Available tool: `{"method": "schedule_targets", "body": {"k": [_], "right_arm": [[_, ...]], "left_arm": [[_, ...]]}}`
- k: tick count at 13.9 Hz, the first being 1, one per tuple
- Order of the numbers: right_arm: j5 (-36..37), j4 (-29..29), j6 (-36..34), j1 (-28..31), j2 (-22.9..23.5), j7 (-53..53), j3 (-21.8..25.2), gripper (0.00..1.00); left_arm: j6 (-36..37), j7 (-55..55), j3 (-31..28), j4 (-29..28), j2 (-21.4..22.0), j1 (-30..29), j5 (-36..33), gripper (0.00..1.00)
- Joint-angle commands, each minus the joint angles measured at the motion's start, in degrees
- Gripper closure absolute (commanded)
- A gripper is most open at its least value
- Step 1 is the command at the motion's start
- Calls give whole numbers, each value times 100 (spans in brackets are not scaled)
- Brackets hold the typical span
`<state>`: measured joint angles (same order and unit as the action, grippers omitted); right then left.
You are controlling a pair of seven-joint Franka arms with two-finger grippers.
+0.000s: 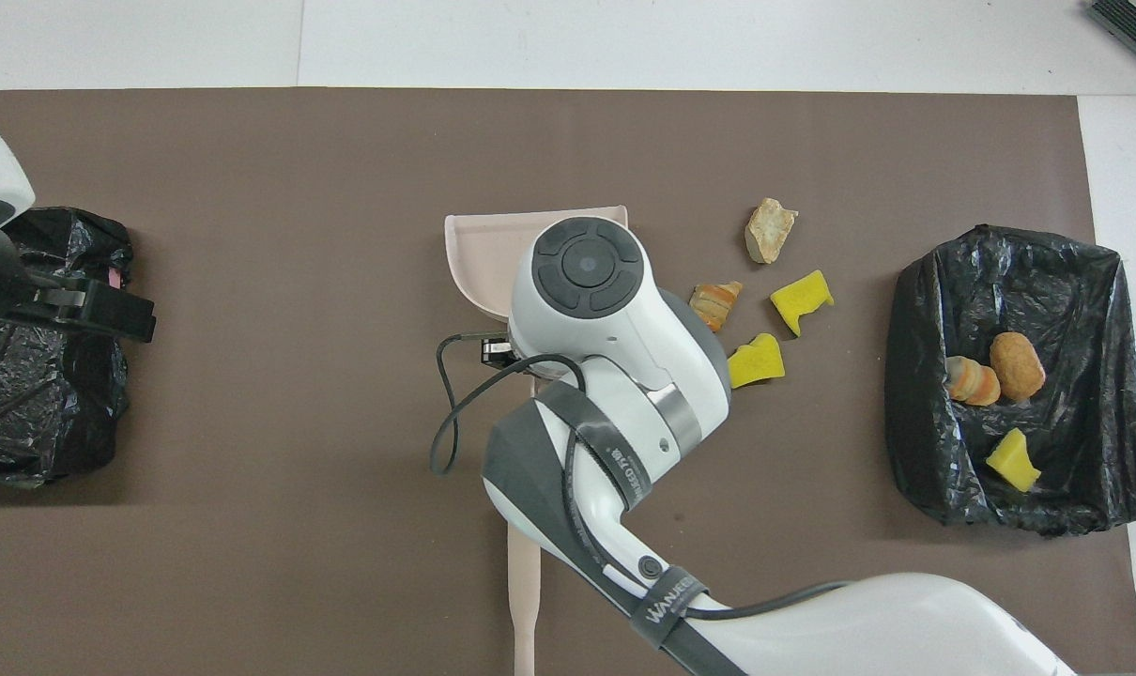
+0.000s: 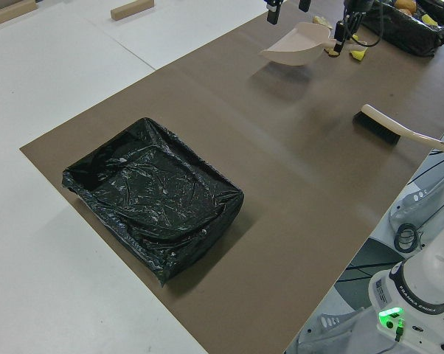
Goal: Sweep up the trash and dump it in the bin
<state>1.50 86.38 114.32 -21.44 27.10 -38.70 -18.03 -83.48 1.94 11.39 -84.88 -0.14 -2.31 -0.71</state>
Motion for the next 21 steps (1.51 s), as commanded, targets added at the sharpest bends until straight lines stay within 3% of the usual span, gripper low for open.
{"method": "schedule_targets", "body": {"k": [1, 4, 5, 6, 7, 9, 12, 14, 17, 21], "right_arm": [[-45, -236, 318, -88, 383, -94, 37, 100], [-1, -235, 556, -203, 595, -103, 54, 100], [-1, -235, 530, -203, 595, -103, 54, 93], [17, -235, 521, -203, 586, -103, 54, 41], [156, -244, 477, -203, 551, -86, 54, 0], [281, -218, 58, -168, 324, -42, 37, 0], [97, -183, -1180, -106, -291, 378, -68, 0], [-78, 245, -1588, -158, -922, 556, -69, 0], [-904, 1404, -1598, -359, -1916, 329, -78, 0], [-1914, 3083, -748, -684, -2927, -50, -78, 0]], "left_arm": [[121, 70, 30, 112, -4, -94, -79, 0], [95, 18, 21, 103, -4, -94, -70, 0], [60, 17, 21, 103, -4, -94, -78, 0], [34, 26, 21, 103, -4, -94, -87, 0], [42, 0, 21, 103, -4, -103, -79, 0], [25, 9, 30, 85, 5, -77, -79, 0], [-142, 26, 30, 50, 5, -68, -70, 0], [-221, 18, 30, 33, -4, -41, -70, 0], [-537, -9, 56, -46, -109, 64, -52, 0], [-1301, -641, 56, -354, -390, 669, -61, 0]]}}
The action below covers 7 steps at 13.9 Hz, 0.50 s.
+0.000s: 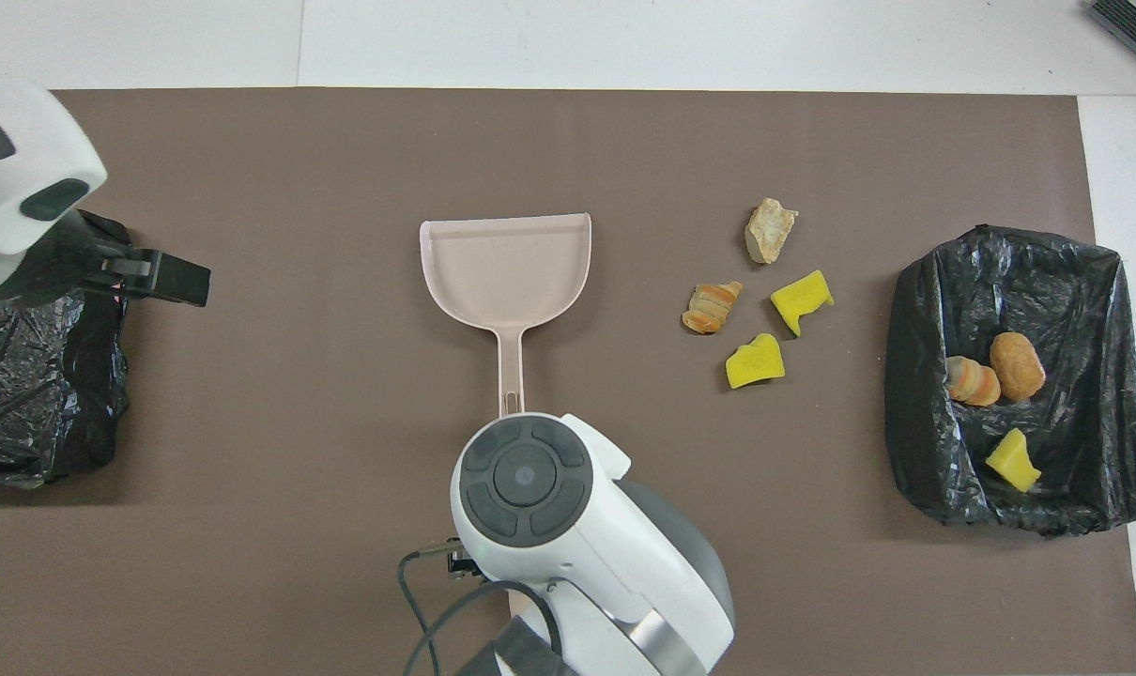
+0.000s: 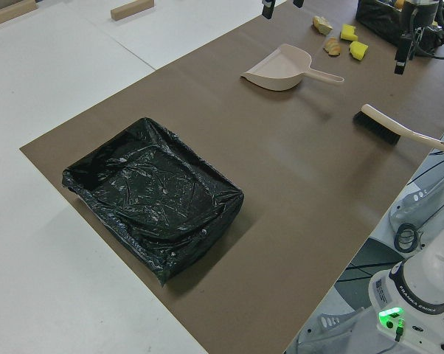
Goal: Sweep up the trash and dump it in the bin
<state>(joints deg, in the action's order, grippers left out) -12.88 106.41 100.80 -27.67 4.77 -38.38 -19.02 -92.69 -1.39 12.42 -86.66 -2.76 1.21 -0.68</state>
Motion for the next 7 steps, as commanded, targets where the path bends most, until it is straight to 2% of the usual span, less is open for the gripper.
{"method": "schedule_targets", "body": {"k": [1, 4, 7], "right_arm": [[-565, 1449, 790, -159, -871, -168, 21, 0], [-592, 2031, 1510, -581, -847, -590, 21, 0], [-601, 2427, 2187, -933, -609, -1012, 21, 0]], "left_arm": [[-459, -396, -46, -254, -189, 501, -73, 0], [-1021, -1106, -55, -561, -452, 1090, -108, 0], [-1479, -1740, -64, -694, -952, 1626, -143, 0]]}}
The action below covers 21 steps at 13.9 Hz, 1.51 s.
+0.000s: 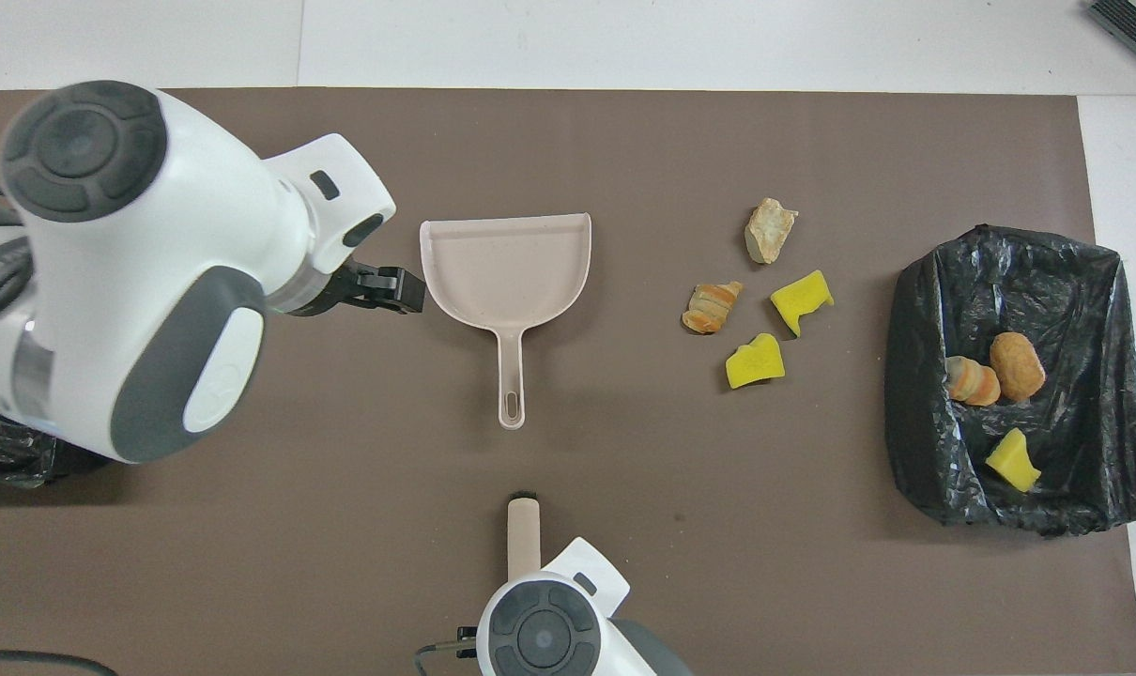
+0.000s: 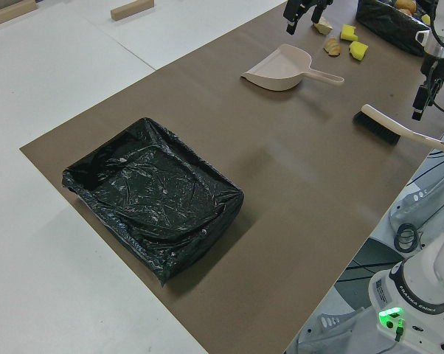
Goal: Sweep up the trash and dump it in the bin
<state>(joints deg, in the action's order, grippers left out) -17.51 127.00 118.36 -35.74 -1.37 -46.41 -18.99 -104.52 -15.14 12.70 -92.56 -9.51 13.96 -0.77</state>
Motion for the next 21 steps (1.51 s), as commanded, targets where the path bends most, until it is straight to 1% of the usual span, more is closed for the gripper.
{"method": "schedule_targets", "body": {"k": [1, 2, 3, 5, 6, 7, 8, 9, 10, 13, 14, 15, 17, 18, 19, 20, 21], "right_arm": [[-147, 491, 590, -222, -4, -332, 18, 0], [-156, 579, 687, -275, 5, -421, 18, 0], [-225, 676, 828, -346, 14, -483, 18, 0], [-296, 930, 1074, -530, -12, -518, 18, 0], [-296, 940, 1023, -566, -12, -518, 18, 18], [-296, 914, 1022, -566, 5, -536, 18, 42], [-296, 914, 1022, -566, 5, -527, 18, 61], [-296, 923, 1014, -566, -12, -527, 18, 83], [-296, 932, 1005, -566, -12, -571, 18, 100], [-296, 835, 944, -566, 23, -685, 27, 100], [-288, 757, 752, -514, 14, -668, 36, 100], [-279, 634, 385, -452, -38, -598, 97, 100], [-226, 431, -328, 12, -283, -353, 89, 100], [-200, 422, -627, 145, -459, -186, 97, 100], [-165, 431, -934, 320, -609, -19, 98, 100], [-51, 431, -1233, 548, -723, 96, 98, 100], [193, 422, -1506, 768, -846, 219, 98, 100]], "left_arm": [[-489, -628, -92, -148, -480, 536, -230, 0], [-821, -892, -84, -305, -578, 581, -326, 0], [-1146, -1033, -84, -524, -587, 695, -327, 0], [-1483, -1236, -84, -728, -771, 836, -327, 0], [-1588, -1368, -84, -728, -894, 950, -336, 0], [-1685, -1421, -92, -763, -965, 986, -336, 0], [-1738, -1456, -92, -798, -1035, 995, -336, 0], [-1826, -1579, -92, -833, -1158, 1030, -345, 0], [-1957, -1736, -92, -834, -1272, 1091, -345, 0], [-1932, -1887, -92, -834, -1299, 1109, -503, 0], [-1906, -1922, -92, -834, -1299, 1109, -512, 11], [-1880, -1923, -101, -834, -1299, 1109, -521, 21], [-1836, -1914, -101, -816, -1291, 1092, -757, 58], [-1792, -1914, -101, -807, -1273, 1083, -810, 73], [-1774, -1914, -101, -790, -1256, 1065, -828, 90], [-1774, -1914, -101, -772, -1255, 1048, -828, 100], [-1774, -1905, -101, -764, -1229, 1047, -837, 100]]}}
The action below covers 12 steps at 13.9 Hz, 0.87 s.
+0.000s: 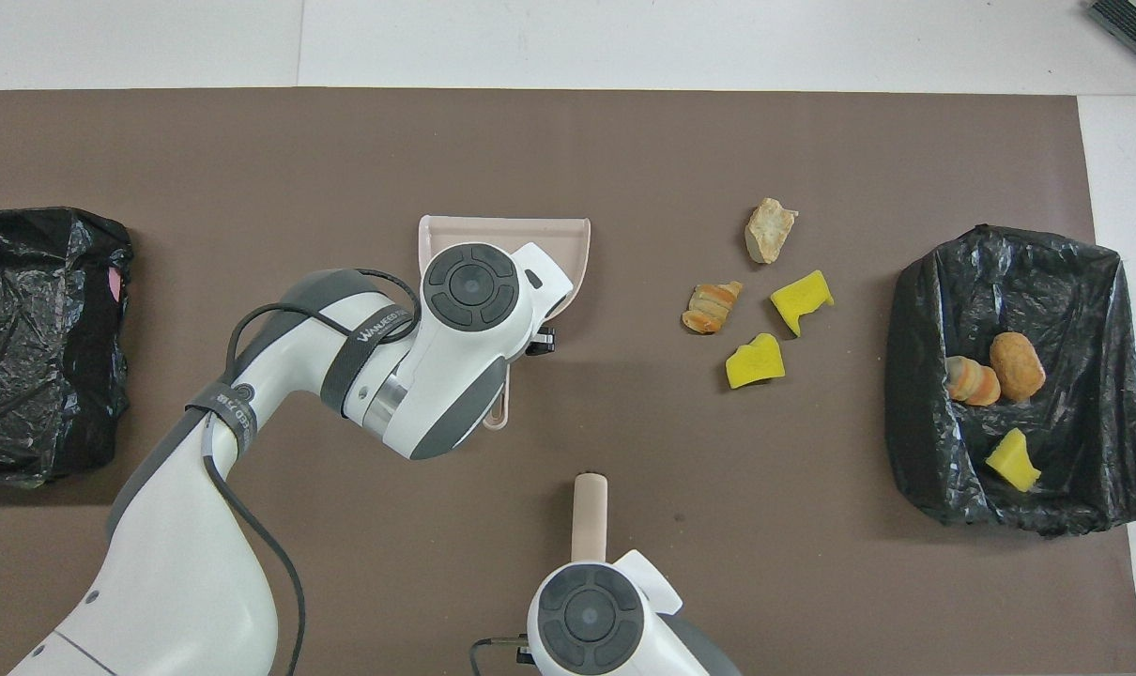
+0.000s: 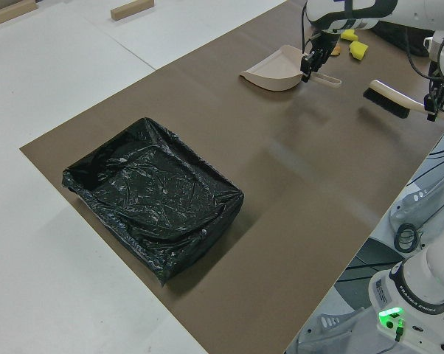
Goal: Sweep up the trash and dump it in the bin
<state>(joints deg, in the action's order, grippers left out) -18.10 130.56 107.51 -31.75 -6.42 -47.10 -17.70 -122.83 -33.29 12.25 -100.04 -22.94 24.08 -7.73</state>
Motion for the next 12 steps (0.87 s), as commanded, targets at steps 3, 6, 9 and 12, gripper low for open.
{"method": "schedule_targets", "body": {"k": [3, 6, 9, 12], "right_arm": [[797, 66, -933, 1212, -571, 1086, -23, 100], [1684, 31, -671, 2039, -344, 1937, -32, 100], [2747, -354, -309, 2769, 112, 2862, -40, 100], [3845, -873, -73, 3393, 622, 3757, -41, 100]], "left_arm": [[215, 111, -47, -24, 307, 26, -630, 100], [820, 1871, -47, -51, 606, 18, -695, 100], [971, 3281, -38, -68, 633, -96, -686, 100], [1033, 5114, -21, -190, 659, -97, -642, 100]]}}
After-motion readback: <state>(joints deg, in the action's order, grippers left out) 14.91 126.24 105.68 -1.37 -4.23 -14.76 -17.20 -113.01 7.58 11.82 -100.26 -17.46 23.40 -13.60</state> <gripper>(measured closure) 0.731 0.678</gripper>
